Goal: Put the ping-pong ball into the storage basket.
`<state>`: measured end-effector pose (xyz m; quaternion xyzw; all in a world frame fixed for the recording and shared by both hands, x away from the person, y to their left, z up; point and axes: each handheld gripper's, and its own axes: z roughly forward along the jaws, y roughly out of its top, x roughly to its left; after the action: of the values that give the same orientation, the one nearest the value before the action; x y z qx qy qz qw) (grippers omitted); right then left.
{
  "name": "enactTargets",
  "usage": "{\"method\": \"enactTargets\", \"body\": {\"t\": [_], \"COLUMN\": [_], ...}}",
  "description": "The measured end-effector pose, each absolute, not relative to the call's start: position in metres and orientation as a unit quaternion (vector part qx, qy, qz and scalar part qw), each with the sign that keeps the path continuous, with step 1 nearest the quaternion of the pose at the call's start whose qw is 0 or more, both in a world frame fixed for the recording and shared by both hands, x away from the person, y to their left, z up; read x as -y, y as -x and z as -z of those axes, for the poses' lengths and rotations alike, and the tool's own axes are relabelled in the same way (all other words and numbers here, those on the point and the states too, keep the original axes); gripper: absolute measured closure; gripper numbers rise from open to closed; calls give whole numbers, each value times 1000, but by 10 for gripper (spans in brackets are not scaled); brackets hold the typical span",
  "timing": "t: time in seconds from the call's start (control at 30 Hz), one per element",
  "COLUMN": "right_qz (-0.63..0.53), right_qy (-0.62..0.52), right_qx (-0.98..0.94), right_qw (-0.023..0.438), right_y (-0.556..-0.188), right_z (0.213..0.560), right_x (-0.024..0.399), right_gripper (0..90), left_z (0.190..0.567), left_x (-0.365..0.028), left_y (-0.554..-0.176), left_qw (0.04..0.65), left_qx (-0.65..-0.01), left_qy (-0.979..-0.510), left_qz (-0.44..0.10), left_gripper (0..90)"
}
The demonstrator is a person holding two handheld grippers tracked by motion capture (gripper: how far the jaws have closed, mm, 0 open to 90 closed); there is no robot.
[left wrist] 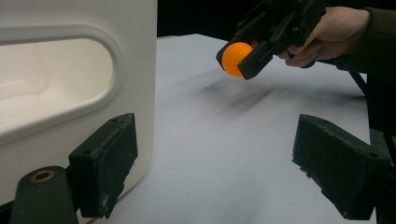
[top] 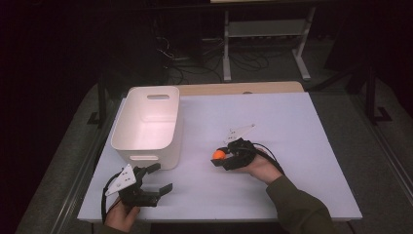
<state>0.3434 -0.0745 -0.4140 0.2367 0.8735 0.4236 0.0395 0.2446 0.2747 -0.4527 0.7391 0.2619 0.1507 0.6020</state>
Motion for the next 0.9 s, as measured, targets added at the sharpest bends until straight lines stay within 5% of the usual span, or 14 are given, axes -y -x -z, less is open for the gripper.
{"method": "enactTargets", "body": {"t": [0.9], "right_qz": [-423], "right_qy": [-217], "right_qx": [-879], "right_qw": [30], "right_y": [-348], "right_z": [416], "right_x": [45], "right_gripper": [494], "left_z": [453], "left_x": [-275], "left_y": [-245], "left_qw": [602], "left_qx": [-262], "left_qy": [-739], "left_qz": [-151], "left_gripper": [139]}}
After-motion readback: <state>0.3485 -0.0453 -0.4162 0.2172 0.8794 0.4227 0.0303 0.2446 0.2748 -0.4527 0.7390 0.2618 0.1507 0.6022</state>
